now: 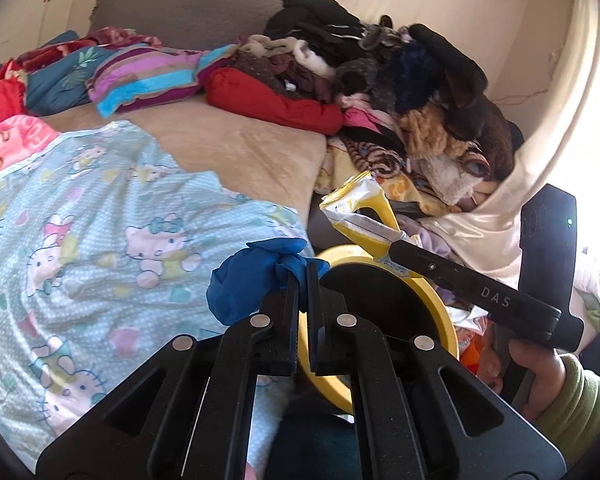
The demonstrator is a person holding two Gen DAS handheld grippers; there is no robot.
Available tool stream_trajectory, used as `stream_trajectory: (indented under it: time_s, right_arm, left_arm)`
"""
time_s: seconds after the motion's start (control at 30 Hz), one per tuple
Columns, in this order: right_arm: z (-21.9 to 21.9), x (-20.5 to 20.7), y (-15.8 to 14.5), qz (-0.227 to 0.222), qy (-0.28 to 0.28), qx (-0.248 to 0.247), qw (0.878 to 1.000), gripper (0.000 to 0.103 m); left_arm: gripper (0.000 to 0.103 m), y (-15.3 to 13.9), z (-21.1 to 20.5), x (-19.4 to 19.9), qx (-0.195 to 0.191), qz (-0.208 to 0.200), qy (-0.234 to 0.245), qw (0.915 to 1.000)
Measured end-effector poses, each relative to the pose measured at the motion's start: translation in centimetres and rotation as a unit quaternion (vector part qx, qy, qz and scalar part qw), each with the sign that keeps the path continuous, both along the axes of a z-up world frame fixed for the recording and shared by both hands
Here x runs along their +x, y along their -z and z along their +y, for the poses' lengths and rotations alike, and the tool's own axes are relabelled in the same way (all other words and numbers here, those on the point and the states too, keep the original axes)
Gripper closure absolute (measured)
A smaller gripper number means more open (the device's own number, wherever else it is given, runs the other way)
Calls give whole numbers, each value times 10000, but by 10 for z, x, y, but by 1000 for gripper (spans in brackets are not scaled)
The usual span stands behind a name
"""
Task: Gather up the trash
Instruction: 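Carry the blue glove and yellow bag over the yellow-rimmed bin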
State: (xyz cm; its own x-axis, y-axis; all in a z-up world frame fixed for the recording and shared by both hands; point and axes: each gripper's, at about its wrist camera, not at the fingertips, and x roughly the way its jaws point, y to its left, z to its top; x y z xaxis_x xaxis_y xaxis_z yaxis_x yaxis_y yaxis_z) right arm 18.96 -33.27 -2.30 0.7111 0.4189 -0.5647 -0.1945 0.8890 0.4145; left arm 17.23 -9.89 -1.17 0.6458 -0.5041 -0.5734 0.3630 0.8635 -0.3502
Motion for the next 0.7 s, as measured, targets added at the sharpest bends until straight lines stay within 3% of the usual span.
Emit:
stream_trajectory:
  time_s: [0.7]
  right_arm:
    - [-95, -40, 22, 287, 1027, 79, 9943, 72]
  left_arm:
    - [102, 9, -86, -15, 306, 41, 846, 9959]
